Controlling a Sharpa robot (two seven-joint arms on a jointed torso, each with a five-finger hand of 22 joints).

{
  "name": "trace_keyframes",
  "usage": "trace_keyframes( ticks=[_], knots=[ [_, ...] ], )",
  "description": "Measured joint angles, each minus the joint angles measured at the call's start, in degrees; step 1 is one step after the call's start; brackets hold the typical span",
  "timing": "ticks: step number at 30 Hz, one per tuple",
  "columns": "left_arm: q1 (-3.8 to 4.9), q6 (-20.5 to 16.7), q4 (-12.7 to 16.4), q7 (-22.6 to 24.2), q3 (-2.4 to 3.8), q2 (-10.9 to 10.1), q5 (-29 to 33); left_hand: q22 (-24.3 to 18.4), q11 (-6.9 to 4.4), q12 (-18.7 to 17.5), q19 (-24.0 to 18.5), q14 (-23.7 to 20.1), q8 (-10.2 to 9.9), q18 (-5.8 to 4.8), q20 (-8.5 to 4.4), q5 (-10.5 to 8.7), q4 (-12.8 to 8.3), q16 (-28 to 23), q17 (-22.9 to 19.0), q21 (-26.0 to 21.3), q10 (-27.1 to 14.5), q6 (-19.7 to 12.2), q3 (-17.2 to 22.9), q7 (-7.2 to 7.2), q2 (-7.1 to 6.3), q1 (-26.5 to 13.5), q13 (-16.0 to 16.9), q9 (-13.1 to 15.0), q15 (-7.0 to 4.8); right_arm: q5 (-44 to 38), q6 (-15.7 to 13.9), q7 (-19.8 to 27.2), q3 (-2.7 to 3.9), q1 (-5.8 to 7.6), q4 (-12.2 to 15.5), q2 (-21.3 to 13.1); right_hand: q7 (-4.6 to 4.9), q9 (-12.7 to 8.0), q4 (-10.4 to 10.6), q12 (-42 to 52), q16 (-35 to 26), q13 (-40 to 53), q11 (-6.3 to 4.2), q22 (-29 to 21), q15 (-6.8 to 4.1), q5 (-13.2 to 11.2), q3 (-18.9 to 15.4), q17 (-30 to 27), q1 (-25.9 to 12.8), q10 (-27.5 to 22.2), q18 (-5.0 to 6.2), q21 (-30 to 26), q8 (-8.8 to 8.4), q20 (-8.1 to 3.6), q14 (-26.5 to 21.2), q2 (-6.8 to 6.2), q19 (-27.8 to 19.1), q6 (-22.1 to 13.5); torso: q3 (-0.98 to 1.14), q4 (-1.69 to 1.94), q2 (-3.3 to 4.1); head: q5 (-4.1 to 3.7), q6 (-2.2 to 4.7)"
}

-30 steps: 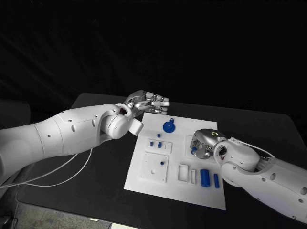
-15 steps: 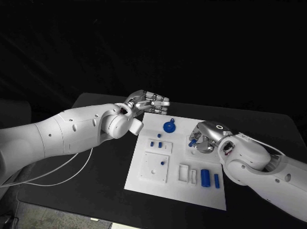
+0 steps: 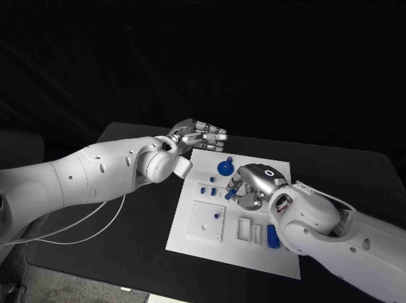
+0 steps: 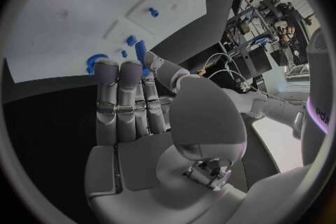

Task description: Assemble the parts on the task board

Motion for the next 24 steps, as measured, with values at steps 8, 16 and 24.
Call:
trace_keyframes(
  ticks=[8,16,24],
  knots=[
    [0.0,0.0,-0.4,0.0,0.0,0.5,0.0,0.0,0.0,0.0,0.0,0.0,0.0,0.0,0.0,0.0,0.0,0.0,0.0,0.0,0.0,0.0,0.0,0.0,0.0,0.0,0.0,0.0,0.0,-0.5,-0.2,1.2,-3.14,-0.49,-0.4,4.0,0.01,0.0,-0.1,0.0,0.0,0.0,0.1,0.0,0.09,0.0,-0.1,0.0,0.0,0.1,0.27,0.0,-0.11,0.01,0.1,-0.01,0.0,0.0,-0.04,0.07,0.0,0.21,-0.04],
    [0.0,0.1,-0.5,0.0,0.0,0.8,0.0,0.0,0.0,0.0,0.0,0.0,0.0,0.0,0.0,0.0,0.0,0.0,0.0,0.0,0.0,0.0,0.0,0.0,0.0,0.0,0.0,0.0,0.0,-1.3,-0.2,2.3,-5.41,-1.52,-1.9,6.6,0.02,0.0,-0.1,-0.1,0.0,0.1,0.0,0.0,0.17,0.0,-0.1,0.0,-0.2,0.2,0.48,0.0,-0.25,0.01,0.2,-0.18,0.0,0.0,-0.04,0.09,0.01,0.58,-0.32],
    [-0.03,0.2,-0.7,0.0,-0.01,1.1,0.0,0.0,0.0,0.0,0.0,0.0,0.0,0.0,0.0,0.0,0.0,0.0,0.0,0.0,0.0,0.0,0.0,0.0,0.0,0.0,0.0,0.0,0.0,-2.6,-0.2,2.6,-6.7,-2.04,-3.7,7.9,0.1,0.0,-0.2,-0.1,-0.1,0.1,-0.1,0.0,-0.03,-0.1,0.1,0.0,-0.2,0.3,0.56,0.0,-0.05,0.02,0.0,-0.25,0.0,-0.1,-0.01,0.1,0.04,0.9,-0.63]
  ],
)
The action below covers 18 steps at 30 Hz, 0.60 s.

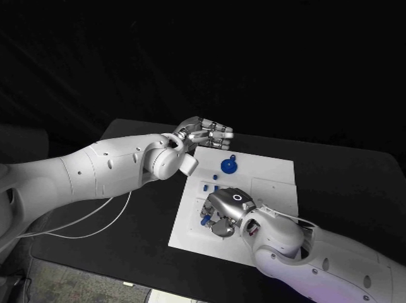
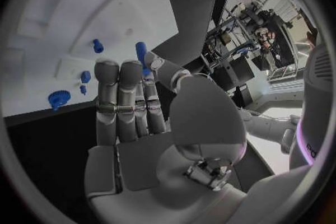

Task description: Assemble the parts on the task board

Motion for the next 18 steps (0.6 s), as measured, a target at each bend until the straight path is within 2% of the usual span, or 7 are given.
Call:
trace_keyframes(
  ticks=[8,18],
  knots=[
    [-0.04,0.1,-0.2,0.0,-0.01,0.1,0.0,0.0,0.0,0.0,0.0,0.0,0.0,0.0,0.0,0.0,0.0,0.0,0.0,0.0,0.0,0.0,0.0,0.0,0.0,0.0,0.0,0.0,0.0,-1.3,0.1,-0.1,-0.41,-0.35,-1.1,0.5,0.01,0.0,0.0,0.0,0.0,0.0,-0.01,0.0,0.0,-0.2,0.0,0.0,-0.1,0.0,0.03,0.0,0.01,0.01,0.0,-0.15,0.0,0.0,0.04,0.01,0.01,0.21,-0.33],
    [-0.06,0.2,-0.2,0.0,-0.02,0.1,0.0,0.0,0.0,0.0,0.0,0.0,0.0,0.0,0.0,0.0,0.0,0.0,0.0,0.0,0.0,0.0,0.0,0.0,0.0,0.0,0.0,0.0,0.0,-2.4,0.1,-0.5,-0.61,-0.51,-1.8,1.0,0.01,0.0,-0.1,-0.1,0.0,0.0,-0.1,0.0,0.01,-0.2,-0.1,0.1,-0.1,-0.1,-0.01,0.0,0.0,0.01,0.0,-0.13,0.0,0.0,0.04,-0.03,-0.01,0.3,-0.44]
  ],
)
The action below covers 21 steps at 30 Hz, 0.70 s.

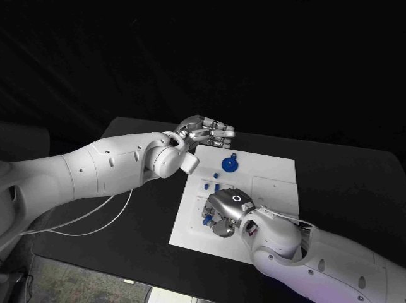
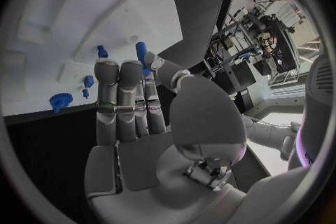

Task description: Assemble the parts on the task board

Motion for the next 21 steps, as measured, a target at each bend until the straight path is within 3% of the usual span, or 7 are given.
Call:
trace_keyframes(
  ticks=[13,21],
  knots=[
    [-0.01,0.1,0.0,0.0,0.0,0.0,0.0,0.0,0.0,0.0,0.0,0.0,0.0,0.0,0.0,0.0,0.0,0.0,0.0,0.0,0.0,0.0,0.0,0.0,0.0,0.0,0.0,0.0,0.0,-1.2,0.5,-0.9,-0.69,-0.05,-0.9,0.4,-0.1,0.0,-0.3,0.2,0.0,-0.1,-0.02,0.0,0.01,0.0,0.1,0.1,0.0,0.0,-0.07,0.0,-0.18,0.09,0.0,0.22,0.1,0.3,-0.02,0.0,-0.02,0.19,-0.22],
    [-0.02,0.1,-0.1,0.0,-0.01,0.0,0.0,0.0,0.0,0.0,0.0,0.0,0.0,0.0,0.0,0.0,0.0,0.0,0.0,0.0,0.0,0.0,0.0,0.0,0.0,0.0,0.0,0.0,0.0,-1.8,1.0,-1.4,-0.73,0.02,-1.0,0.3,-0.08,0.0,-0.4,0.2,0.0,-0.1,0.1,0.0,0.03,-0.1,0.1,0.1,-0.1,0.1,-0.13,0.0,-0.09,0.09,0.0,0.45,0.1,0.3,-0.02,0.0,-0.02,0.27,-0.35]
  ],
)
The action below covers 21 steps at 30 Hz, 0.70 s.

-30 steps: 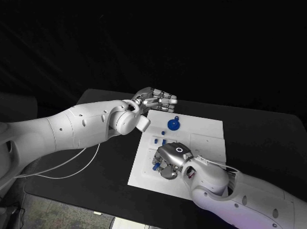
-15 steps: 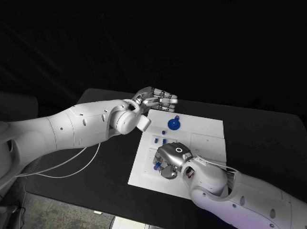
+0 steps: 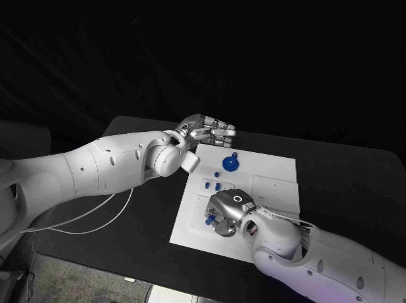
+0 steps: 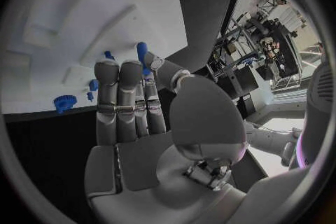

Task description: Assemble the parts on the task board

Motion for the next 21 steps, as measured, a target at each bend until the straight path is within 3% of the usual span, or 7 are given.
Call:
trace_keyframes(
  ticks=[21],
  knots=[
    [-0.02,0.2,0.0,-0.1,-0.01,0.1,0.0,0.0,0.0,0.0,0.0,0.0,0.0,0.0,0.0,0.0,0.0,0.0,0.0,0.0,0.0,0.0,0.0,0.0,0.23,-0.2,0.0,0.0,0.0,-2.1,0.2,-2.4,-0.17,-0.05,-0.4,0.5,-0.01,0.0,-0.3,-0.1,0.0,0.1,-0.01,0.0,0.1,0.3,0.0,0.2,0.0,0.0,-0.28,0.0,0.11,0.0,0.1,0.01,0.0,0.0,0.03,-0.03,0.01,-0.01,-0.05]
  ],
)
